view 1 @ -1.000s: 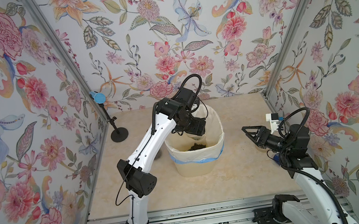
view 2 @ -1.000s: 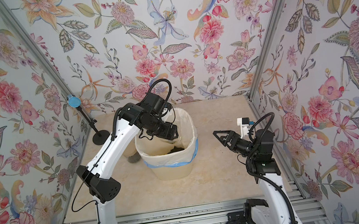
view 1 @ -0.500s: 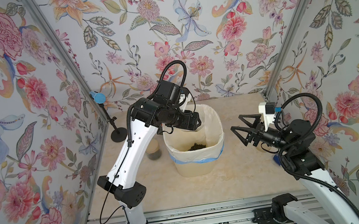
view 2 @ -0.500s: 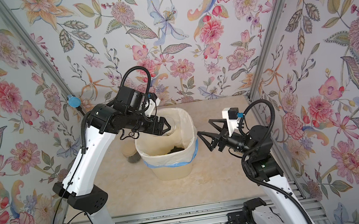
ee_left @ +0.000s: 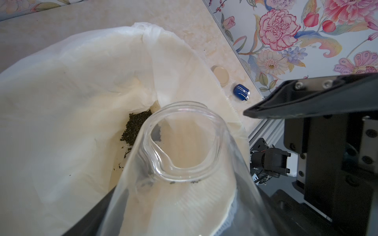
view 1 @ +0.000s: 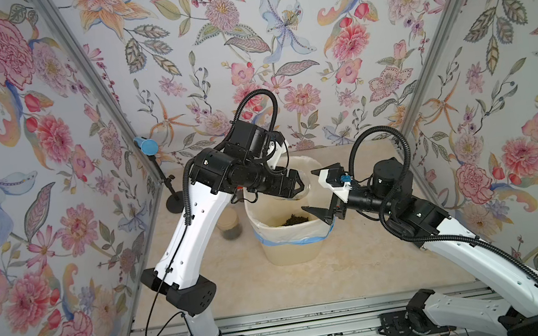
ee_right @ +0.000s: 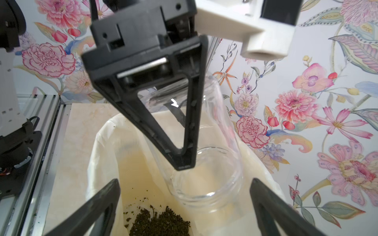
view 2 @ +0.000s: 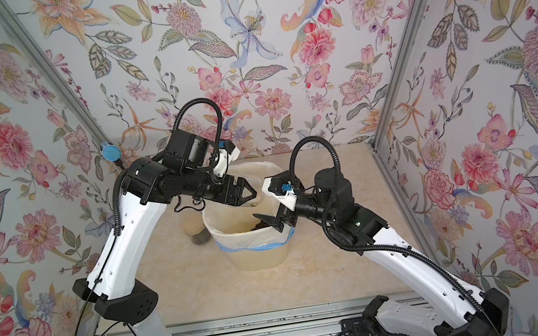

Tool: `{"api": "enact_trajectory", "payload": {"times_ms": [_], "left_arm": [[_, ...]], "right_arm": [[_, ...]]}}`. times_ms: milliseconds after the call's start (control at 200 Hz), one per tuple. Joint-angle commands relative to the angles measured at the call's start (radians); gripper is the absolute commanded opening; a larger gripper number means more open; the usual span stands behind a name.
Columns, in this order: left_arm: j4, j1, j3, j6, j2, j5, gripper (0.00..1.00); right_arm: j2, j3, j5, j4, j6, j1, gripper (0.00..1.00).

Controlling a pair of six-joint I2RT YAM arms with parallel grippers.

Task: Empty moldy tea leaves from jars
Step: Place the jar at the center of the board.

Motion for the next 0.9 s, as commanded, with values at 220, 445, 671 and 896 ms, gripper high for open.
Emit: {"api": "enact_trajectory", "payload": {"times_ms": [220,445,671,896], "left_arm": [[0.021,0.009,-0.004,0.009,-0.023,0.025,0.38],[0.021,0.008,-0.006,0.006,-0.025,0.022,0.37],[0.021,0.008,0.001,0.0,-0.031,0.019,0.37],[0.021,0.009,-0.002,0.002,-0.037,0.009,0.37]], "right_arm": [[0.06,0.039,0.195,0.088,-0.231,0.144,1.0],[0.13,0.101,0.33,0.071,-0.325,0.213,1.0],[0.18,0.148,0.354,0.058,-0.32,0.22,1.0],[0.177,0.122,0.35,0.054,-0.305,0.221,0.92]]}}
